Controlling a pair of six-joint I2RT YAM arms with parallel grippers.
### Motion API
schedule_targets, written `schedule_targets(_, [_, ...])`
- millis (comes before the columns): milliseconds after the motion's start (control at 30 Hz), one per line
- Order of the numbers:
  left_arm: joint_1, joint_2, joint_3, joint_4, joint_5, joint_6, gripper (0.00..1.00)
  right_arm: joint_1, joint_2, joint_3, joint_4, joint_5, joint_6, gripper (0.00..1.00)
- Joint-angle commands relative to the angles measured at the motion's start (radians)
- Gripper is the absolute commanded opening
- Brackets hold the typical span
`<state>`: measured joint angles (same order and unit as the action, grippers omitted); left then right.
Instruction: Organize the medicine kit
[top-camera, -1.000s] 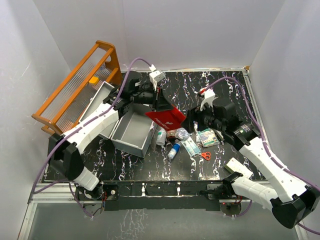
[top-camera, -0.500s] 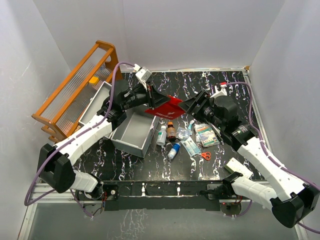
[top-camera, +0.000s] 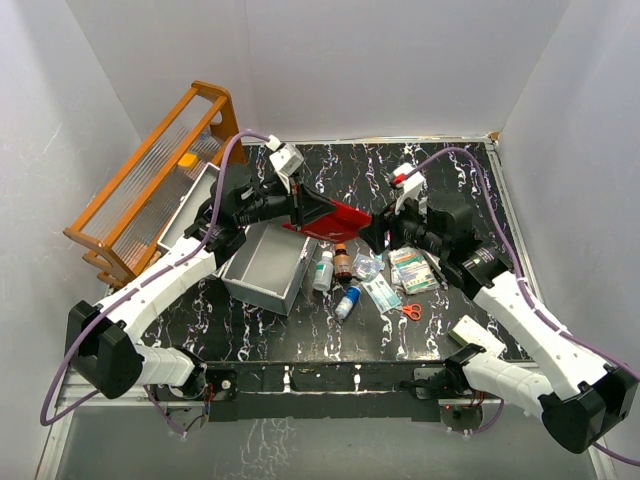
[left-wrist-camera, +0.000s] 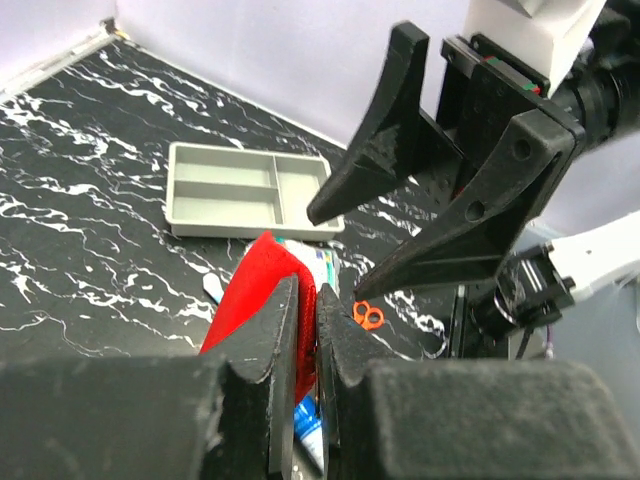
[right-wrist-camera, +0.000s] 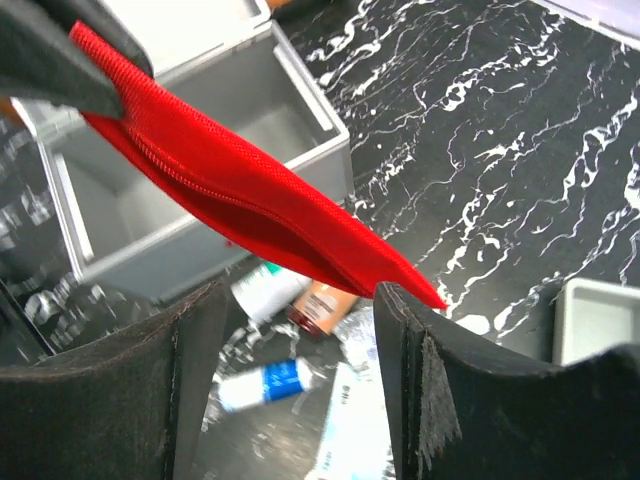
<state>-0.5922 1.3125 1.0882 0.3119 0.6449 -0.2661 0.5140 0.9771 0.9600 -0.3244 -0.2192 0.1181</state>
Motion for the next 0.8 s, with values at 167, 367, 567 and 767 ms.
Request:
schedule_targets(167, [0.001,-0.089,0.003,-0.038,0.216,0.097,0.0,-0.094,0.157,0.172,-0.318,-0.406,-0.528,0.5])
schedule_targets(367, [0.001,-0.104,-0.003,-0.035,0.224,0.087,0.0,-0.109,0.216,0.231,-0.411,-0.44,-0.6,0.16])
schedule_targets(567, [0.001,-0.123,0.029,-0.223,0.128,0.167,0.43,-0.111,0.214,0.284,-0.462,-0.429,-0.607,0.01])
schedule_targets(767, [0.002,-0.058,0.234,-0.556,0.049,0.376,0.79,-0.098,0.26,0.323,-0.536,-0.373,-0.606,0.0])
